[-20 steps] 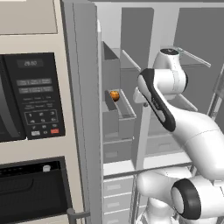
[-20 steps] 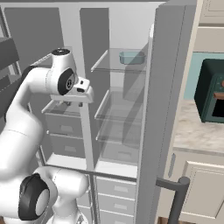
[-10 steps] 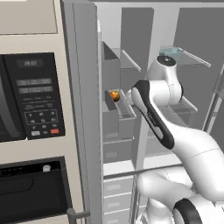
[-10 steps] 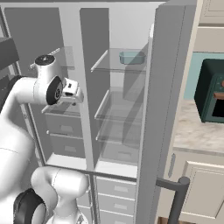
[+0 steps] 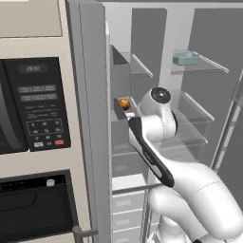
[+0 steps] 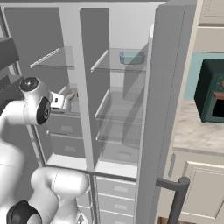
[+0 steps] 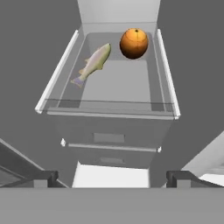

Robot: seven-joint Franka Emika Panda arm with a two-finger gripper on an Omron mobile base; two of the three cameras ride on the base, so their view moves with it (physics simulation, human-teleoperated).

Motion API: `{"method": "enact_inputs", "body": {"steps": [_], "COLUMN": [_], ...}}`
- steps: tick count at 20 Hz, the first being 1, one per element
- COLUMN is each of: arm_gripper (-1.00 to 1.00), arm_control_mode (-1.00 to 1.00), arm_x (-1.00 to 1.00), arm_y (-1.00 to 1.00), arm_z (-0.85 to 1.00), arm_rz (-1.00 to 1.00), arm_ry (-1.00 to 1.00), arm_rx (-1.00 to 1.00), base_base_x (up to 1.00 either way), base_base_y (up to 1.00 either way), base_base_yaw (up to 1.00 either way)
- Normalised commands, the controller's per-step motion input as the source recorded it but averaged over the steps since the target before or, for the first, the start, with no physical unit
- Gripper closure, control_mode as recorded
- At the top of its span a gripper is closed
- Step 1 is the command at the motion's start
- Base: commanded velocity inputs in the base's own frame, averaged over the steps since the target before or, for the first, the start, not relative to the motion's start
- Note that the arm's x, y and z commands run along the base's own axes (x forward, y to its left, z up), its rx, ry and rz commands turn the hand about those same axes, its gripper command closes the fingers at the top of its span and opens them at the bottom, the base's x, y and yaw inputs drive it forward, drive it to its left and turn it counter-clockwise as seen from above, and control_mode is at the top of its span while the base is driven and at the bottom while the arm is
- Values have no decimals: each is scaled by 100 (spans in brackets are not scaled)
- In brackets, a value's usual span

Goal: Pick up the frozen fish from the freezer, place it on any shelf in the fridge, and close the fridge and freezer doors when done.

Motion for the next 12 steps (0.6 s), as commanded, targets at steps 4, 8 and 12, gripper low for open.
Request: {"method": "enact_inputs", "body": {"steps": [4, 8, 12], "arm_gripper": [-100, -100, -100], "arm_control_mode": [-100, -100, -100], "arm_x": [42, 53, 61], "arm_y": [14, 7, 1], "arm_z": [-24, -19, -13], "arm_rz": [0, 0, 0], "arm_ry": [0, 0, 0], "arm_rx": [0, 0, 0], "base_base_x": [0, 0, 0], "base_base_y": [0, 0, 0], "base_base_yaw": [0, 0, 0]}}
